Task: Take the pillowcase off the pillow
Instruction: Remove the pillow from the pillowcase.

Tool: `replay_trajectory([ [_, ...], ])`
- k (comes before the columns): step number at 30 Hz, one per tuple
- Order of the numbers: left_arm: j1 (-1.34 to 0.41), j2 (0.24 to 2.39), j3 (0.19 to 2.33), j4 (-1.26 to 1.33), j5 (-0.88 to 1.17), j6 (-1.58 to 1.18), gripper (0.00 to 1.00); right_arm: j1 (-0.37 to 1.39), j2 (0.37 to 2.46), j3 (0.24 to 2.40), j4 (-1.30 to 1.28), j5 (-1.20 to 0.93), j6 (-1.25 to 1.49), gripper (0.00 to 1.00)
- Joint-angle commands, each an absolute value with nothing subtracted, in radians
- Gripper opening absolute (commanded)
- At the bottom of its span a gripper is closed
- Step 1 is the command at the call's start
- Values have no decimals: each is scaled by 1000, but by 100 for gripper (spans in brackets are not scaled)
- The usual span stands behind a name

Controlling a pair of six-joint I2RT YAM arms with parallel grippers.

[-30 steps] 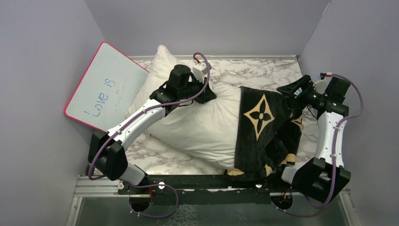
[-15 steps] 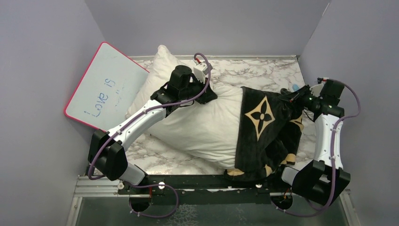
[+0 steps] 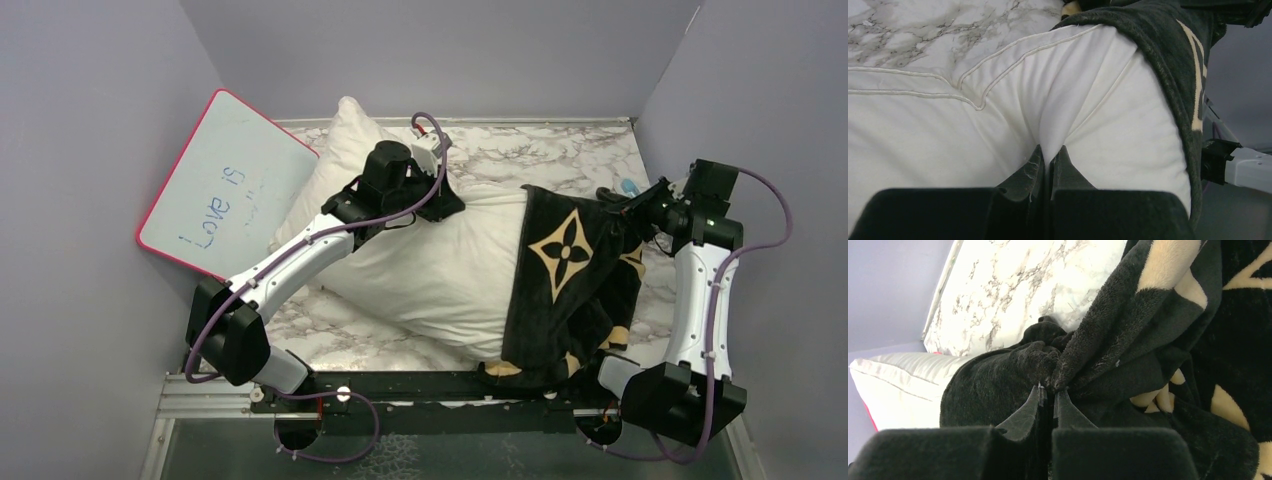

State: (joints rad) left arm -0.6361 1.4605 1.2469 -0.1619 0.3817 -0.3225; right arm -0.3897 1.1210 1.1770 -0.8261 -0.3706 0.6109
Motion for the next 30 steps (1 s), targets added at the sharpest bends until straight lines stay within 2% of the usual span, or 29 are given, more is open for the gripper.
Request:
replay_trajectory([
  [1, -561, 1429, 1225, -271, 261, -326, 0, -440, 1092, 1220, -745, -68, 566, 1],
  [11, -520, 1448, 1229, -275, 273, -364, 0, -441, 1076, 1303, -779, 118, 499, 1],
  [19, -520, 1460, 1224, -235, 347, -376, 0, -440, 1042, 1271, -790, -25, 534, 4],
  [21, -520, 1464, 1224, -218, 379, -377, 0, -440, 1034, 1251, -779, -129, 537, 12],
  [25, -520, 1473, 1231, -215, 415, -379, 0, -441, 1033, 1192, -737, -411, 495, 40],
  [30, -520, 1476, 1227, -214, 422, -380, 0, -440, 1046, 1193, -813, -486, 431, 74],
])
